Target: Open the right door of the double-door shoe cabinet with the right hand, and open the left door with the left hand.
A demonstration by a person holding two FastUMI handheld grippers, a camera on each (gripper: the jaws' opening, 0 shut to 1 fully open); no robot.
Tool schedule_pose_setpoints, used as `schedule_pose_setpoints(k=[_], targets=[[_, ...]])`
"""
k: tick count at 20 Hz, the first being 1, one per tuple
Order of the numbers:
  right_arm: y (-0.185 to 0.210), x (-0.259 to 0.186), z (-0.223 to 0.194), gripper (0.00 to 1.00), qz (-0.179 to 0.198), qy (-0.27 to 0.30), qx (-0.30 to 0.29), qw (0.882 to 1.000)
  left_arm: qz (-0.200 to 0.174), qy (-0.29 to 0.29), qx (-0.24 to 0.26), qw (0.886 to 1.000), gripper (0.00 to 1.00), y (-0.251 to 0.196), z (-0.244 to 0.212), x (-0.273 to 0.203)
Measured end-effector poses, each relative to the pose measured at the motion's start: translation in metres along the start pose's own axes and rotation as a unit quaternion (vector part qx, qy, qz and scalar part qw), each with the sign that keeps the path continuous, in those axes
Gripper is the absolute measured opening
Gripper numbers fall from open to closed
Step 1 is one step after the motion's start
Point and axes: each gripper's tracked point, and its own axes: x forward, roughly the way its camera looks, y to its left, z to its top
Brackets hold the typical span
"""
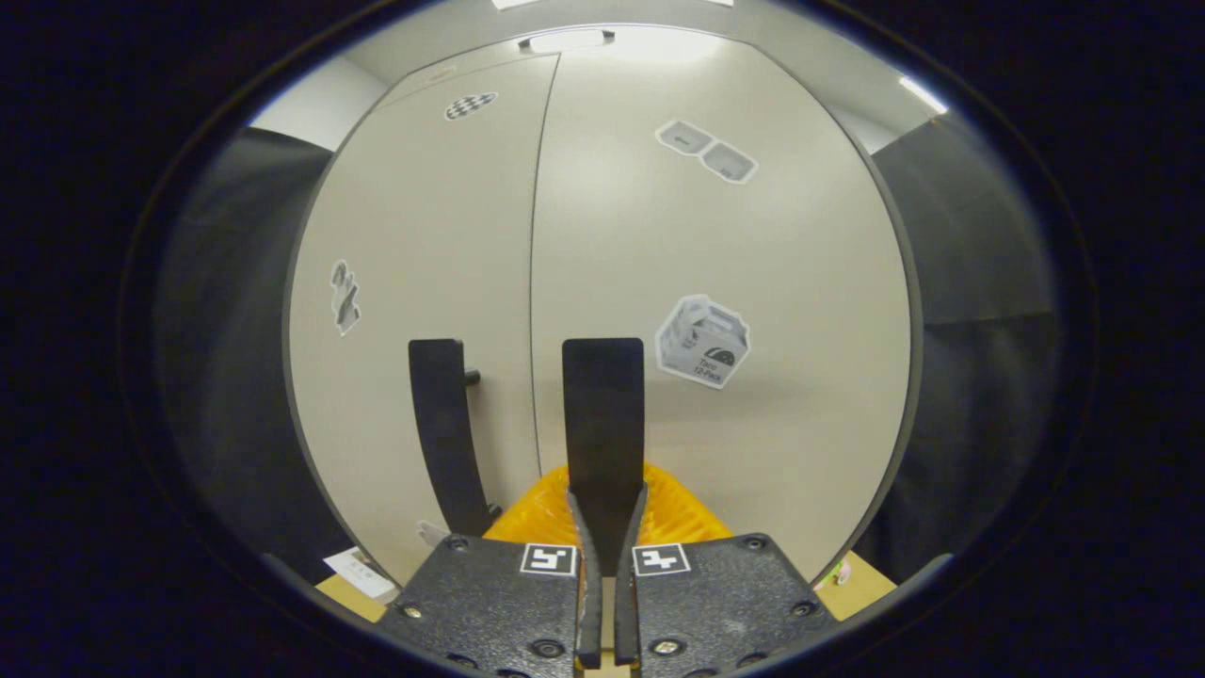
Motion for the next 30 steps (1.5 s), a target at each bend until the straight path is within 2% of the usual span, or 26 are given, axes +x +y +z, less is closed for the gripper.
schedule_pose_setpoints(k=[5,9,15,21,30], targets=[[-0.002,-0.006,0.000,0.09,0.025,0.001,-0.003,1.000,-0.003,-0.009,0.006,1.000,0.95,-0.008,0.006,-0.010],[-0.005,-0.013,-0.001,0.09,0.062,0.004,0.001,0.998,0.000,-0.010,-0.002,1.000,0.95,-0.014,0.011,-0.016],[-0.015,-0.025,-0.002,0.08,0.083,0.005,-0.011,0.996,0.005,-0.015,-0.004,1.000,0.95,-0.028,0.016,-0.021],[-0.027,-0.038,-0.001,0.08,0.091,0.004,-0.019,0.996,0.008,-0.016,0.004,1.000,0.95,-0.047,0.017,-0.023],[-0.051,-0.050,0.001,0.08,0.069,0.006,-0.020,0.997,0.001,-0.026,-0.001,1.000,0.95,-0.083,0.024,-0.020]])
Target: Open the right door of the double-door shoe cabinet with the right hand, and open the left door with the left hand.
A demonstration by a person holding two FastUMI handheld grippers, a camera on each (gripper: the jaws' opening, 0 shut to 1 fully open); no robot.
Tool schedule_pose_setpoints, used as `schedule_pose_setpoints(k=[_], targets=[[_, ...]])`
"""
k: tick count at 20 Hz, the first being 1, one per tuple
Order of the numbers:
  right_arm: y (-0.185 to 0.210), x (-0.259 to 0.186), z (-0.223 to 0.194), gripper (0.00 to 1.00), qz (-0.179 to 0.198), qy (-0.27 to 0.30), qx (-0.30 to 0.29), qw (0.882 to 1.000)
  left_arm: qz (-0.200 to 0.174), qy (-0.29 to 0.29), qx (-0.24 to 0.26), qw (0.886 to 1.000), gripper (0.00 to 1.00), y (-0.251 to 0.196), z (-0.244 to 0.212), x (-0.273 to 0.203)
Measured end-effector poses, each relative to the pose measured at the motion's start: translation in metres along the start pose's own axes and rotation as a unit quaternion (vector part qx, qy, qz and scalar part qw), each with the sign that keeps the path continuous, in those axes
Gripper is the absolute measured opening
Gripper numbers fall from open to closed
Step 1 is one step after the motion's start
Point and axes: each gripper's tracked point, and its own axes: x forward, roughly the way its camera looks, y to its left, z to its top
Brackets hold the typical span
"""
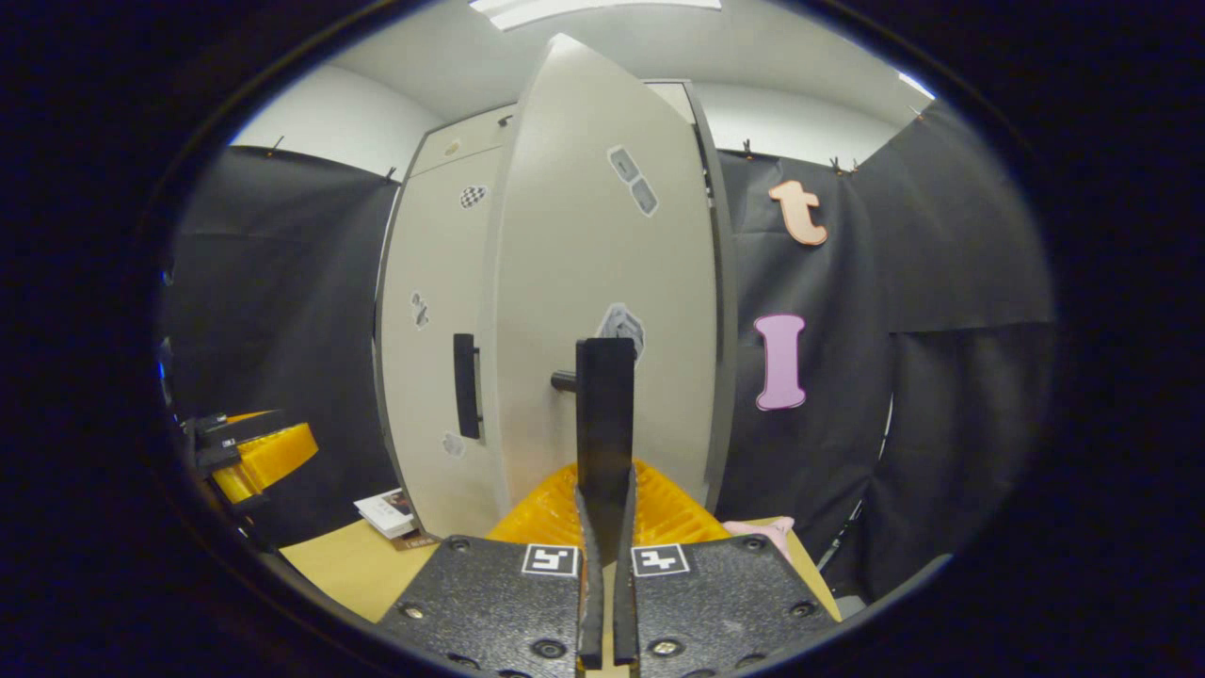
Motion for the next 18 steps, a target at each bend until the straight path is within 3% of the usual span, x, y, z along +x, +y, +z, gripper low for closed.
schedule_pose_setpoints(k=[9,18], targets=[[-0.010,-0.001,0.002,0.07,-0.012,-0.002,-0.011,1.000,0.007,0.010,-0.004,1.000,0.95,0.000,-0.015,0.004],[-0.039,-0.006,0.002,0.05,-0.075,0.000,-0.010,0.997,0.021,0.014,-0.006,1.000,0.95,0.012,-0.020,0.017]])
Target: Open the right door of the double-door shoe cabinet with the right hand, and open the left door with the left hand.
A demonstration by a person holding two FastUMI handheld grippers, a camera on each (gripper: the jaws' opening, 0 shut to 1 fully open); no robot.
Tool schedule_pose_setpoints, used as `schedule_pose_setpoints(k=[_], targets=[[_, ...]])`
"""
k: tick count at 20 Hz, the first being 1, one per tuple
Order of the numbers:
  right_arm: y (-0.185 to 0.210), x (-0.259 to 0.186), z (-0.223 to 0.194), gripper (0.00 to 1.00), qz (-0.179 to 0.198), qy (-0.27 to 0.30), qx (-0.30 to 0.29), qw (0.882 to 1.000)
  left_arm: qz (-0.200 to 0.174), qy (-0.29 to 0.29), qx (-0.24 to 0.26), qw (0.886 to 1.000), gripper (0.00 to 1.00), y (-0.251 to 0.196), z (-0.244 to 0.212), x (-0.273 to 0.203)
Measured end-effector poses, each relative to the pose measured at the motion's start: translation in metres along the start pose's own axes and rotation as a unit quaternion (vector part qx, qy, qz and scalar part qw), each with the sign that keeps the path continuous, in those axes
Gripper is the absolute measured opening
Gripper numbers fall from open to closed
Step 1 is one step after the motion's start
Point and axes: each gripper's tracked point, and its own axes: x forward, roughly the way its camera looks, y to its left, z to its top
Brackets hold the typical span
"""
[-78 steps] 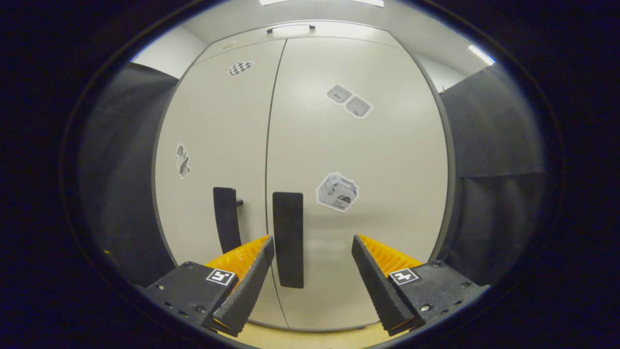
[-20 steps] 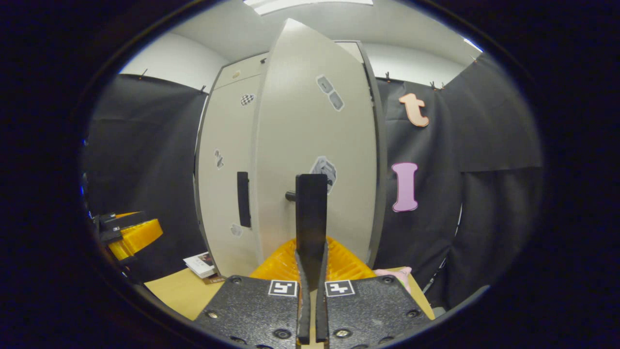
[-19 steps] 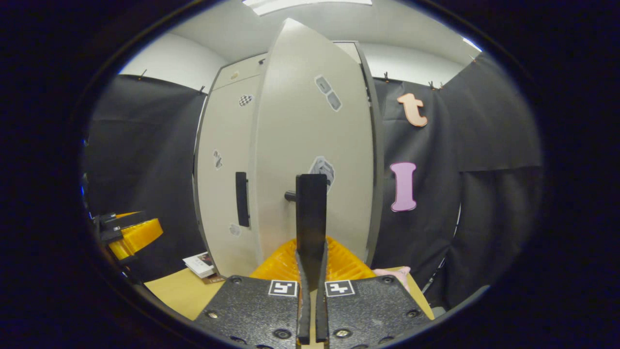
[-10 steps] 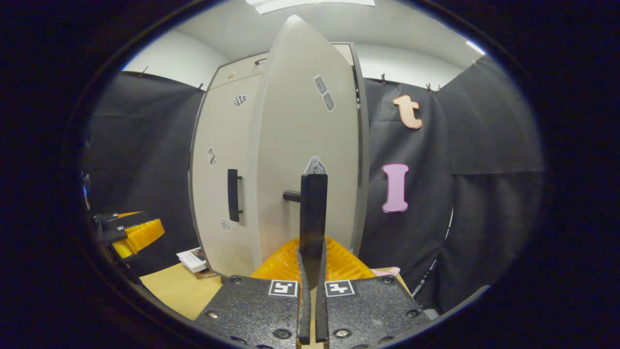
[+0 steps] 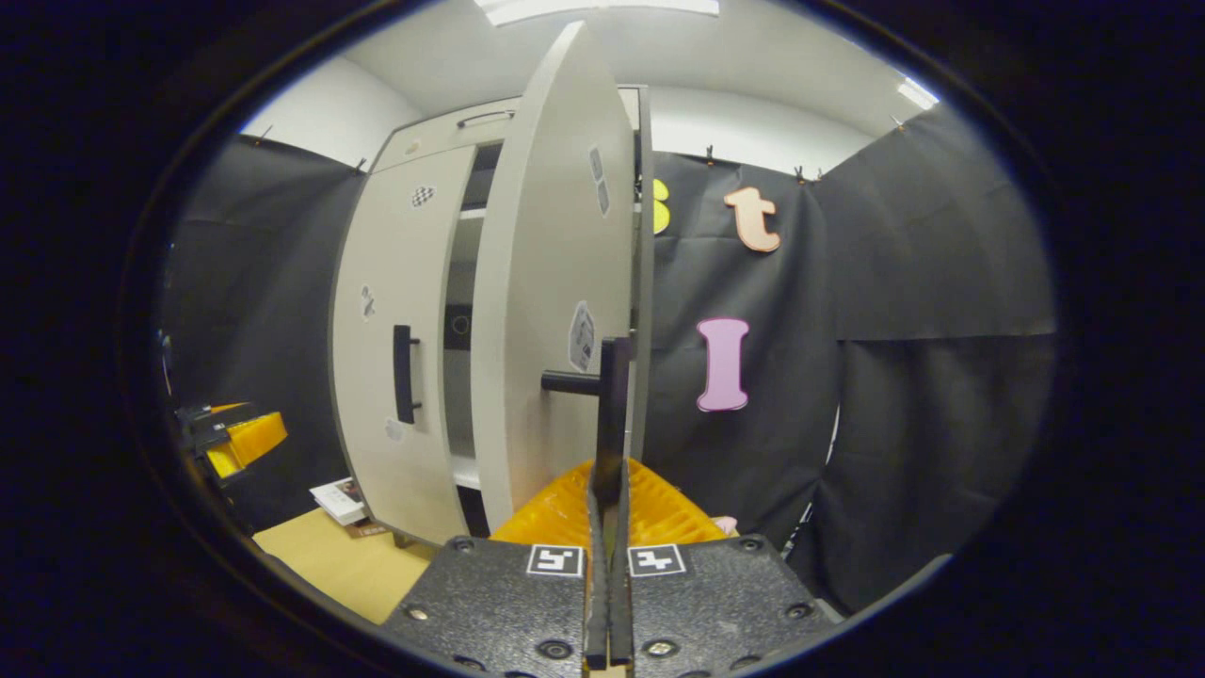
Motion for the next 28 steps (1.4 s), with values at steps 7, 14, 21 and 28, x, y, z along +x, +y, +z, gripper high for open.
schedule_pose_setpoints(k=[7,14,21,28], targets=[[-0.007,0.006,0.000,0.04,-0.013,-0.006,0.032,0.999,0.014,0.011,0.002,1.000,0.95,0.014,-0.013,0.005],[-0.020,-0.017,0.001,0.04,-0.056,-0.019,-0.006,0.998,0.039,0.013,0.001,0.999,0.95,0.038,-0.014,0.003],[0.026,-0.017,0.003,0.04,0.007,-0.031,0.021,0.999,0.030,0.014,-0.016,0.999,0.95,0.037,-0.019,0.006],[0.032,-0.015,-0.009,0.23,0.006,-0.026,-0.008,1.000,0.001,-0.017,0.005,1.000,0.95,0.012,0.000,0.019]])
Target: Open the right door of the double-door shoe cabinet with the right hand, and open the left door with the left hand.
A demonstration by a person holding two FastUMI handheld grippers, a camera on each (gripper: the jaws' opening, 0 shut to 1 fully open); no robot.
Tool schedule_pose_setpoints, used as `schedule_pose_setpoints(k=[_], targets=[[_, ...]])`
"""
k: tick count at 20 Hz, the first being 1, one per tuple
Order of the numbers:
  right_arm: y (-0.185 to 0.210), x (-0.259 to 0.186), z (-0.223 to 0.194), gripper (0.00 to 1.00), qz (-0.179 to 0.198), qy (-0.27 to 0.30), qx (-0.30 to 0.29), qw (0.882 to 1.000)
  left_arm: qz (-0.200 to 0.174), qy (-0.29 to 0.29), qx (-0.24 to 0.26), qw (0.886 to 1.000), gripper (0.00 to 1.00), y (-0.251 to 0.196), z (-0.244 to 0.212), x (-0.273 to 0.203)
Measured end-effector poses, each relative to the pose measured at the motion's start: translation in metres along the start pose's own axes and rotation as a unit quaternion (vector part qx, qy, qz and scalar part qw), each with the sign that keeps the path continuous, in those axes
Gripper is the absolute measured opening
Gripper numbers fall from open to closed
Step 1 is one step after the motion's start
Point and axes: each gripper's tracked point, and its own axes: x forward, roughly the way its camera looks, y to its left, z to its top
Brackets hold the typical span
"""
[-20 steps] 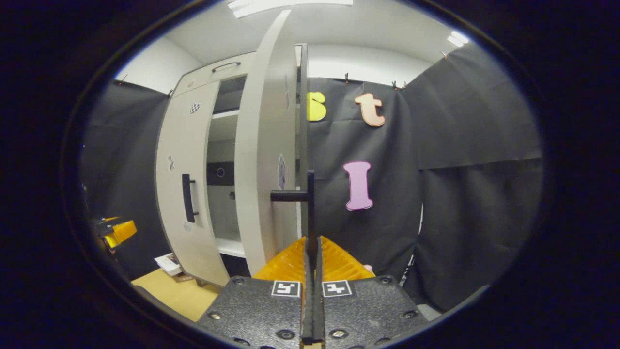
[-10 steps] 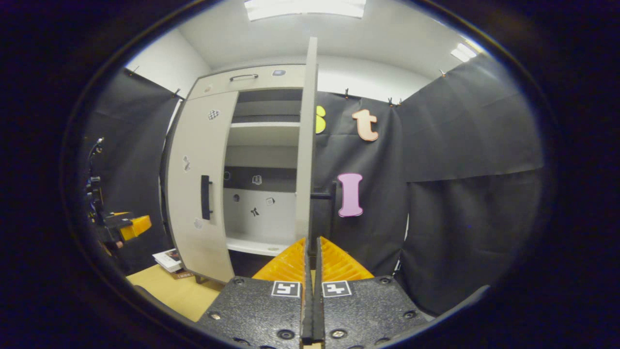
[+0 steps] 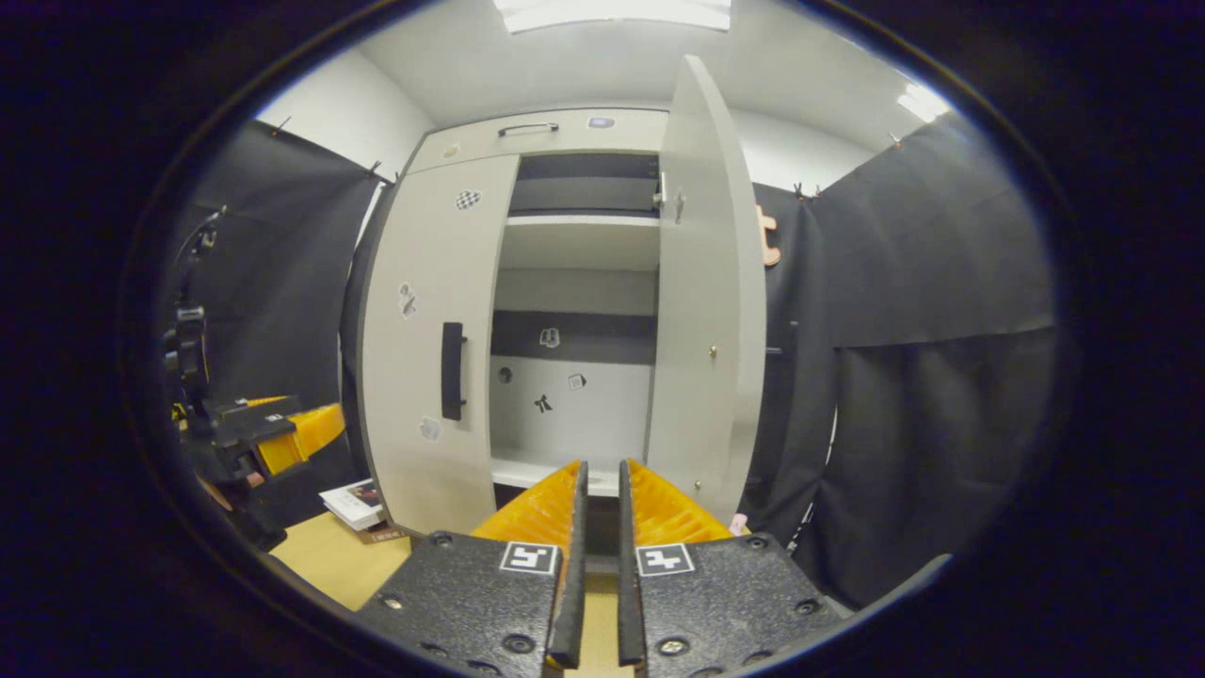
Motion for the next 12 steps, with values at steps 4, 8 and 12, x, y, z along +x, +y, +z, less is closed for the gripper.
schedule_pose_setpoints(k=[4,8,12], targets=[[-0.001,0.004,-0.012,0.68,-0.010,0.022,0.008,1.000,-0.029,-0.002,0.001,1.000,0.95,-0.025,0.008,0.010],[0.001,0.008,-0.024,0.74,-0.005,0.040,0.024,0.999,-0.054,-0.022,0.001,0.998,0.95,-0.049,0.030,0.033],[0.006,0.004,-0.023,0.74,0.014,0.035,0.037,0.999,-0.094,-0.034,-0.034,0.994,0.94,-0.080,0.052,0.080]])
